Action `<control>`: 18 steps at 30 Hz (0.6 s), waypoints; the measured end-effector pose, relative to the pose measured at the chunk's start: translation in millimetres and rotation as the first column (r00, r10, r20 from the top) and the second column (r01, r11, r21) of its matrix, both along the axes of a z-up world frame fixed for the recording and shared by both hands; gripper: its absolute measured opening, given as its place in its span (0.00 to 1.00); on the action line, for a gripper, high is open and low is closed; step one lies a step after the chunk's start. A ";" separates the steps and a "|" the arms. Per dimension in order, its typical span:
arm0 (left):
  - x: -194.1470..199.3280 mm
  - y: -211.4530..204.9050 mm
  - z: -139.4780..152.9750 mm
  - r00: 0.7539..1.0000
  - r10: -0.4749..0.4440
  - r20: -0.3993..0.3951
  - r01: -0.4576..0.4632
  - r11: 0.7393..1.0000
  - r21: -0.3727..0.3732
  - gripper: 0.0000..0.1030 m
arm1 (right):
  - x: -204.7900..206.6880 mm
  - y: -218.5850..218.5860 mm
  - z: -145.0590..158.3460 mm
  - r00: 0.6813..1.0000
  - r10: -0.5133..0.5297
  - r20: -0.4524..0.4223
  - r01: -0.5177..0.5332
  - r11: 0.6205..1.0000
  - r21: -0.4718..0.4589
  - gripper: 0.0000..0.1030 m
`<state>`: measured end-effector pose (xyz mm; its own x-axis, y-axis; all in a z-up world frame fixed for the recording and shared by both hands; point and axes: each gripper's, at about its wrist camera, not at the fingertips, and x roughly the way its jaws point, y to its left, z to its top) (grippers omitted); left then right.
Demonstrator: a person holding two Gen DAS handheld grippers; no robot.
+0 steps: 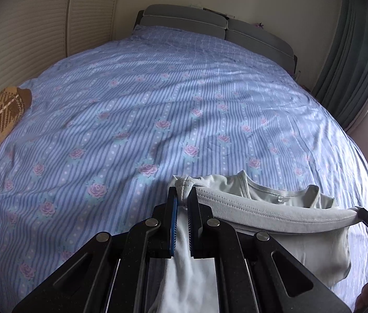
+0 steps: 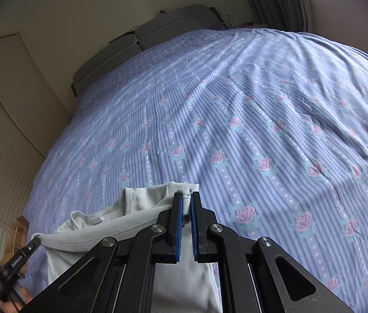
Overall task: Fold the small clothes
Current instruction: 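Lift the hem and fold it toward the collar with both tools, then lay the folded hem on the collar and open both tools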
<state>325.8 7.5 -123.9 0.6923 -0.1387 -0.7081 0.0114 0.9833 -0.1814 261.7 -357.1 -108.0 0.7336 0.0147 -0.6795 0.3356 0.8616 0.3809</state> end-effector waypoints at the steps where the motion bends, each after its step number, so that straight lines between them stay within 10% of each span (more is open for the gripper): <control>1: 2.7 0.1 -4.8 1.000 0.000 -0.008 0.000 1.000 0.004 0.09 | 4.5 -0.1 -4.9 1.000 0.000 -0.013 0.000 1.000 -0.002 0.06; 18: 31.5 -7.2 -28.0 0.999 -0.015 -0.041 0.018 0.997 0.080 0.13 | 51.0 -0.3 -37.9 0.994 0.041 -0.106 -0.046 0.998 -0.045 0.09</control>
